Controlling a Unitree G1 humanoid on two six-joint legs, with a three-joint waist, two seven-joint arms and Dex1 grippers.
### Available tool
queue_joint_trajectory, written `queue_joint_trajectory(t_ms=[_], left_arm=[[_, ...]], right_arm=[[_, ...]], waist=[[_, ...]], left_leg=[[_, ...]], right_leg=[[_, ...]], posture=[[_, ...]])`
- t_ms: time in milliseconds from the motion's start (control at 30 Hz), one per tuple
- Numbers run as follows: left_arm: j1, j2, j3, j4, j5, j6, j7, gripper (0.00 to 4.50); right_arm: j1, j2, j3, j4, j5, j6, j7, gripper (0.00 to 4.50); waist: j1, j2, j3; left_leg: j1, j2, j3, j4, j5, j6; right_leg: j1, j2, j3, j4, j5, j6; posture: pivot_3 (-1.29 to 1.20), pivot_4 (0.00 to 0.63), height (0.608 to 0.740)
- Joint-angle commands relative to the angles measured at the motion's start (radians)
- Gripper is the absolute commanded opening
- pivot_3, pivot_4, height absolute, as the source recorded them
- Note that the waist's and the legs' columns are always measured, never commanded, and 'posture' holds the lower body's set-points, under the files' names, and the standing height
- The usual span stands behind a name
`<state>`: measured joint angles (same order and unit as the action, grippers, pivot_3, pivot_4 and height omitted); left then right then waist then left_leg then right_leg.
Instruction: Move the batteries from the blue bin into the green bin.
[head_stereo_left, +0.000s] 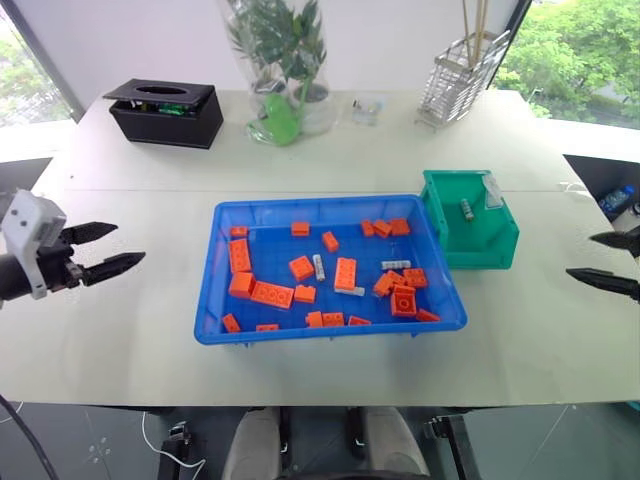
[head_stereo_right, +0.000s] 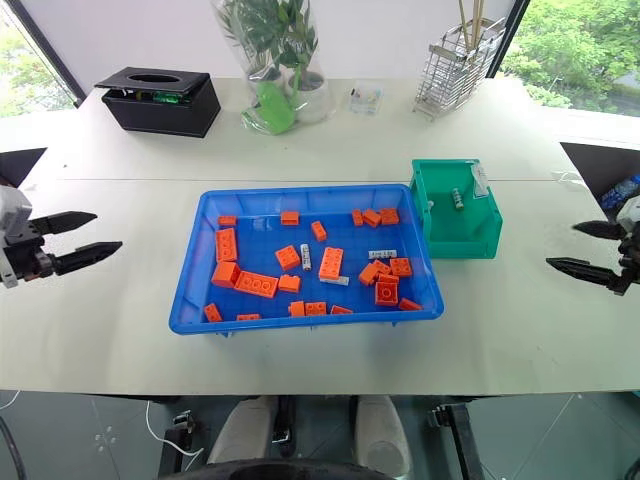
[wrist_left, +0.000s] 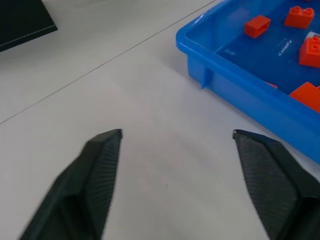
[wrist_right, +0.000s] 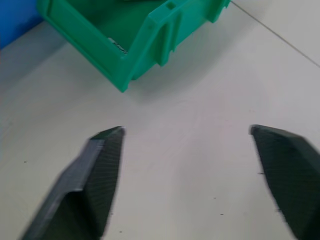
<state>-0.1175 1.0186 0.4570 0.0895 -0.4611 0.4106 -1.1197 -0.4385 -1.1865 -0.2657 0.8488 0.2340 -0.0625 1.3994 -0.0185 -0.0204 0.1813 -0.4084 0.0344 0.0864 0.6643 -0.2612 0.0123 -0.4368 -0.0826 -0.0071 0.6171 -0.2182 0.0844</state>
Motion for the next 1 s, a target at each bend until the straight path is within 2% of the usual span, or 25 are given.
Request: queue_joint_trajectory(t_ms=[33,233,567,600,667,800,1000], left_arm=[[0.011,0.014,0.041,-0.039,-0.021,0.009,-0.001,4.02],[-0.004,0.020,0.022,-0.056,-0.036,0.017,-0.019,4.02],[-0.019,0.015,0.002,-0.038,-0.024,0.007,-0.016,4.02],[-0.021,0.017,0.001,-0.038,-0.032,0.016,-0.024,4.26],[-0.033,0.024,-0.006,-0.046,-0.036,0.013,-0.037,4.26],[-0.093,0.041,-0.031,-0.107,-0.076,0.065,-0.059,4.26],[-0.181,0.076,-0.132,-0.231,-0.149,0.141,-0.168,4.26]], right_arm=[[-0.046,-0.017,0.004,0.017,-0.012,-0.026,0.003,4.47],[-0.100,-0.018,0.030,0.043,-0.031,-0.035,0.008,4.47],[-0.089,-0.014,0.038,0.050,-0.029,-0.025,0.017,4.47],[-0.098,-0.015,0.039,0.047,-0.024,-0.005,0.029,4.49],[-0.138,-0.007,0.047,0.014,-0.020,0.004,0.030,4.49],[-0.265,0.051,0.104,-0.155,0.008,0.077,0.081,4.49],[-0.461,0.282,0.300,-0.486,0.024,0.263,0.118,4.49]], waist=[[0.000,0.000,0.000],[0.000,0.000,0.000],[0.000,0.000,0.000],[0.000,0.000,0.000],[-0.001,0.000,0.000],[-0.011,0.001,0.001],[-0.024,0.001,0.001]], left_leg=[[0.000,0.000,0.000,0.000,0.000,0.000],[0.000,0.000,0.000,0.000,0.000,0.000],[0.000,0.000,0.000,0.000,0.000,0.000],[0.000,0.000,0.001,0.000,0.000,0.000],[0.000,-0.001,0.001,0.000,0.000,0.000],[0.001,-0.001,0.001,0.002,0.000,0.000],[0.000,-0.001,0.000,0.002,0.000,-0.001]], right_leg=[[0.000,0.000,0.000,0.000,0.000,0.000],[0.000,0.000,0.000,0.000,0.000,0.000],[0.000,0.000,0.000,0.001,0.000,0.000],[0.000,0.000,0.000,0.001,0.000,0.000],[0.000,0.000,0.000,0.001,0.000,0.000],[0.000,0.001,0.001,0.003,0.000,0.000],[-0.002,0.002,0.001,0.009,0.002,0.004]], posture=[[0.00,0.150,0.736],[0.00,0.150,0.736],[0.00,0.150,0.736],[0.00,0.150,0.736],[0.00,0.150,0.736],[0.00,0.150,0.736],[0.00,0.150,0.736]])
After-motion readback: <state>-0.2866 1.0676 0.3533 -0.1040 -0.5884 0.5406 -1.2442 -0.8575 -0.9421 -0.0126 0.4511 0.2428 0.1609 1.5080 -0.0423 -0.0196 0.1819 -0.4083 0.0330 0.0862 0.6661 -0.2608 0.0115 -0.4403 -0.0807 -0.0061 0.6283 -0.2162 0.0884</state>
